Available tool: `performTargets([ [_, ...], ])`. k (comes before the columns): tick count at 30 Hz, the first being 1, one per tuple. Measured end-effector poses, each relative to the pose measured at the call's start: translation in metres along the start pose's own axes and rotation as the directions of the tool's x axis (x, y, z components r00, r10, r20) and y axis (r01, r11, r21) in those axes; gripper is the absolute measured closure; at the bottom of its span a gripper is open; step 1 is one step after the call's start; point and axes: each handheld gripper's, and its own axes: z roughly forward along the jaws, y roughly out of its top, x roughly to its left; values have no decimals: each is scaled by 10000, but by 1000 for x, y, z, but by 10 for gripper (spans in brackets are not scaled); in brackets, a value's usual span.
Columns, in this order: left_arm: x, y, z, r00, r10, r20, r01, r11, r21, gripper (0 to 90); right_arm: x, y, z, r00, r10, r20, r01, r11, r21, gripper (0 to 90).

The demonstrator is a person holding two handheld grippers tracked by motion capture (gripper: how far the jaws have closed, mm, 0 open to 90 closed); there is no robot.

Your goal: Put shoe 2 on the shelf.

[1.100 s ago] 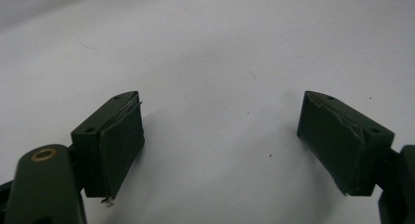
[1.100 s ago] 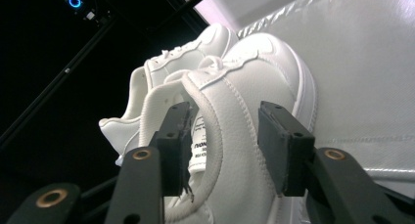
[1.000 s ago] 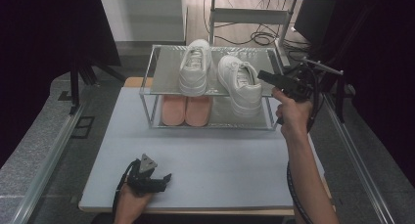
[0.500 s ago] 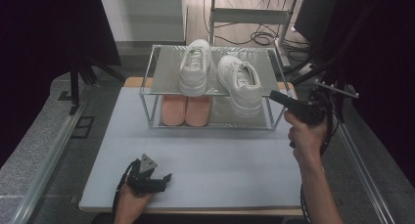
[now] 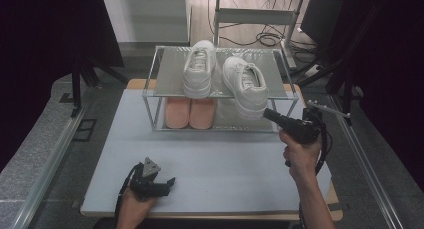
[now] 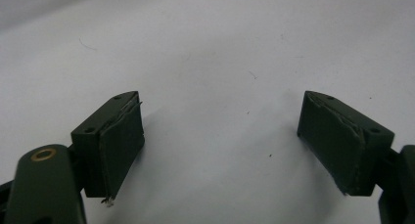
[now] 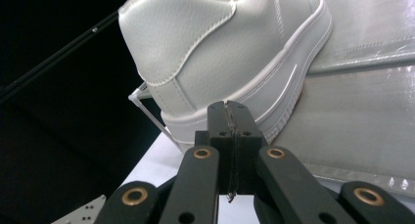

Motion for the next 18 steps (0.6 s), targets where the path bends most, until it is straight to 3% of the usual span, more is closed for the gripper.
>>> performTargets([
  [3, 0, 0, 0, 10000, 25, -5, -25, 10000, 16, 171, 2, -2, 3, 10000, 70, -64, -71, 9998, -164, 895],
  [6, 0, 0, 0, 10000, 28, -5, -28, 10000, 17, 171, 6, -2, 8, 9998, -77, 165, 79, 9998, -159, 896],
  [18, 0, 0, 0, 10000, 26, -5, -26, 10000, 11, 172, 11, 1, 40, 9984, 157, 547, -140, 9994, -310, 897],
])
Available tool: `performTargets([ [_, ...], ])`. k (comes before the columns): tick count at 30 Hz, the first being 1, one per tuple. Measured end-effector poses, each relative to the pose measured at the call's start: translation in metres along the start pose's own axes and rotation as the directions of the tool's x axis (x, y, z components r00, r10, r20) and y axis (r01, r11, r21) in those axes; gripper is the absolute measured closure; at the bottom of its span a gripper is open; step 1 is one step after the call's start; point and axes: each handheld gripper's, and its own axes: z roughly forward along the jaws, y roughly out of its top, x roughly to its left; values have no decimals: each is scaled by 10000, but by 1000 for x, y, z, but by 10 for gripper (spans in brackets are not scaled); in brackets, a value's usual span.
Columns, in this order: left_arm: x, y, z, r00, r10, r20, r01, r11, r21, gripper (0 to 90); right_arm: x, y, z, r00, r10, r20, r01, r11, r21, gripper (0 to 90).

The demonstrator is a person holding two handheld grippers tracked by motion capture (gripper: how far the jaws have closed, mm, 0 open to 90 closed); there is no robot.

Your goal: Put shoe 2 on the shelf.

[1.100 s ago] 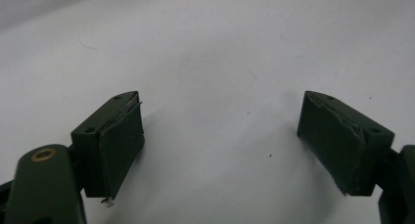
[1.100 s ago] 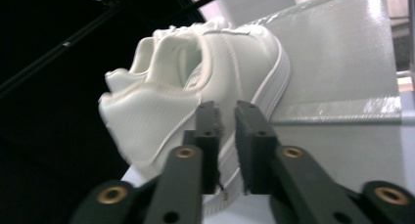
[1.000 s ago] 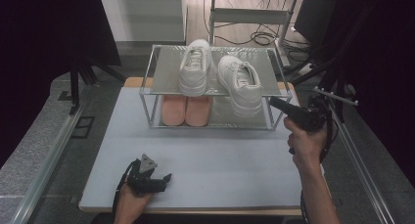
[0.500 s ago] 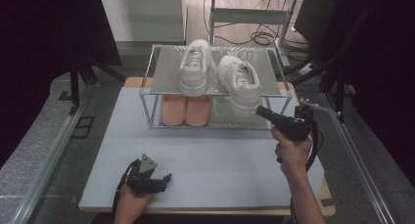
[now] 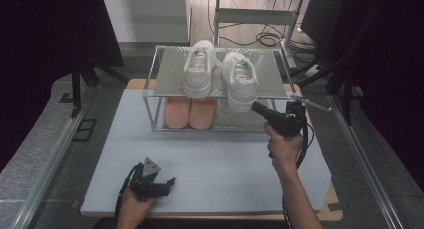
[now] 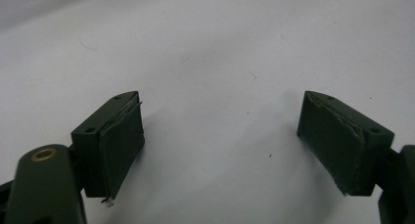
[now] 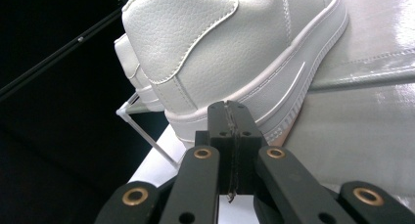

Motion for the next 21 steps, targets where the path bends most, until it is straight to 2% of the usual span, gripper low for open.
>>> performTargets([
  [4, 0, 0, 0, 10000, -8, 5, 8, 10000, -3, 172, 0, 2, 11, 10000, 40, 57, -40, 10000, -29, 897],
  [8, 0, 0, 0, 10000, -20, 12, 20, 10000, -14, 172, -1, 3, 22, 9998, 211, -60, -211, 9998, -18, 896],
  [21, 0, 0, 0, 10000, -43, 26, 43, 10000, -28, 172, 4, 5, 52, 9992, 272, -277, -268, 9995, 135, 897],
])
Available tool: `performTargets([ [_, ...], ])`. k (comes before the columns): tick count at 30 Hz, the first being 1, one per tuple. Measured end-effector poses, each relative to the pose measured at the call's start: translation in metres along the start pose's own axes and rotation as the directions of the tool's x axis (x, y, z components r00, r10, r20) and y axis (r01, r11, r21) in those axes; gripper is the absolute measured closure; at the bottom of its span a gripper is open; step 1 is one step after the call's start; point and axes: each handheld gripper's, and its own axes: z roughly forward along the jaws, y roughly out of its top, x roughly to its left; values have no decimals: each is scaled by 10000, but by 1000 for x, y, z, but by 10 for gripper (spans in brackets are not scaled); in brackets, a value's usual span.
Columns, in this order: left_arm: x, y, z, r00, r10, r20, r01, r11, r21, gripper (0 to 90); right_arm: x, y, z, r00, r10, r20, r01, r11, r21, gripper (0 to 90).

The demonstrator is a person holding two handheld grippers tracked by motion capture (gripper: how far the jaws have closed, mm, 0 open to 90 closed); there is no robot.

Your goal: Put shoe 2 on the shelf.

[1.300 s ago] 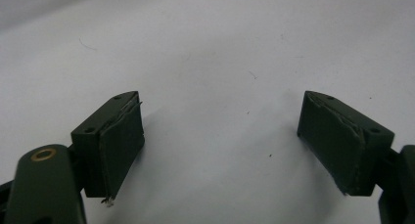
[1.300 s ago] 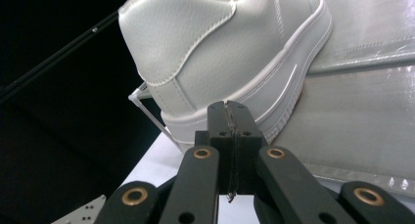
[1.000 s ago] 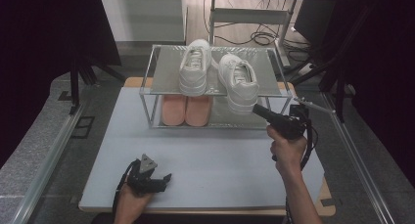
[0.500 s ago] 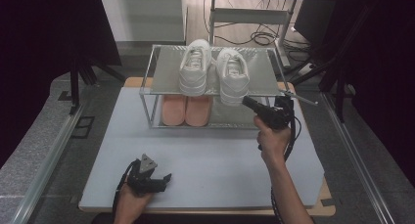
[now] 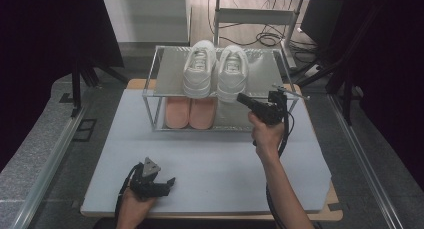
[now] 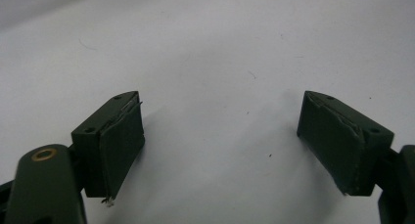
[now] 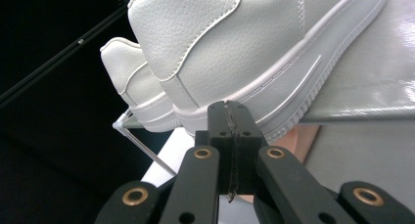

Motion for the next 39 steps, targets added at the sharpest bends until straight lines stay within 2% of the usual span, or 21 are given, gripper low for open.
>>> performTargets([
  [10, 0, 0, 0, 10000, 11, -5, -11, 10000, 2, 172, 8, -1, 20, 9999, -144, -95, 145, 9998, 103, 897],
  [14, -1, 0, 0, 10000, -49, -7, 49, 10000, -52, 173, 10, -1, 23, 9992, -396, 21, 396, 9991, 148, 897],
  [19, -1, 0, 0, 10000, -56, -7, 56, 10000, -62, 173, 8, -1, 21, 9990, -446, -24, 446, 9988, 208, 891],
  [29, -1, 0, 0, 10000, -33, -20, 33, 10000, -49, 173, 2, 1, 11, 9977, -644, 208, 638, 9975, 297, 869],
  [39, -1, 0, 0, 10000, -21, -23, 21, 10000, -27, 173, -5, -3, -2, 9915, -1275, 237, 1258, 9900, 630, 725],
])
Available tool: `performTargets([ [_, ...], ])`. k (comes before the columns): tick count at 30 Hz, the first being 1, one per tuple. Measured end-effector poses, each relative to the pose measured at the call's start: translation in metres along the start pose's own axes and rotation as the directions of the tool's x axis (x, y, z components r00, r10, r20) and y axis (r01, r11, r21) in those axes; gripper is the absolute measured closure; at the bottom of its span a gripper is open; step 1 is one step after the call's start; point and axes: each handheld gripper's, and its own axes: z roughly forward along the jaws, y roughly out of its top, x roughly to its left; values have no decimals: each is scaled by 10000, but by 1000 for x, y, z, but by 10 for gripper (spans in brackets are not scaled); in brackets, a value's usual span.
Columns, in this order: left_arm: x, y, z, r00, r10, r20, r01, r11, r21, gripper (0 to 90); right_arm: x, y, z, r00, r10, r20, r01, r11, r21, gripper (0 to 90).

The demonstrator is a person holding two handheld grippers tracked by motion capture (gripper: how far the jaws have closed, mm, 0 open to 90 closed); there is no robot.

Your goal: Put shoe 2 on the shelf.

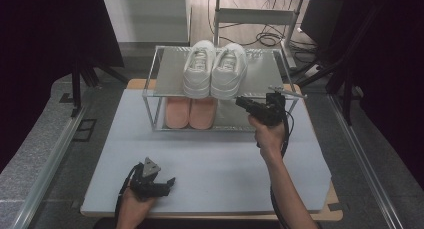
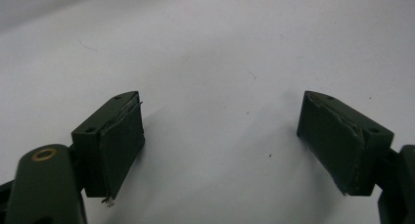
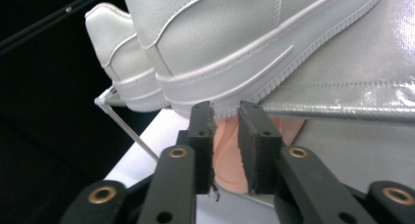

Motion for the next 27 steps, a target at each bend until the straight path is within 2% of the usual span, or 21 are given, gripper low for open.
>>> performTargets([
  [8, 0, 0, 0, 10000, 54, -13, -54, 10000, 37, 173, 0, -6, -12, 9963, -834, 215, 829, 9963, 219, 563],
  [12, 0, 0, 0, 10000, 59, -14, -59, 10000, 37, 173, -1, -10, -16, 9910, -1303, 313, 1290, 9908, 402, 501],
  [17, 0, 0, -1, 10000, 71, -4, -71, 10000, 59, 173, -3, -17, -21, 9781, -2020, 507, 1978, 9772, 770, 446],
  [21, 0, 0, 0, 10000, 67, -8, -67, 10000, 49, 173, -4, -21, -25, 9701, -2362, 556, 2302, 9682, 976, 410],
  [27, 0, 0, 0, 10000, 51, -15, -51, 10000, 37, 173, -4, -29, -32, 9504, -3066, 525, 2968, 9443, 1420, 358],
])
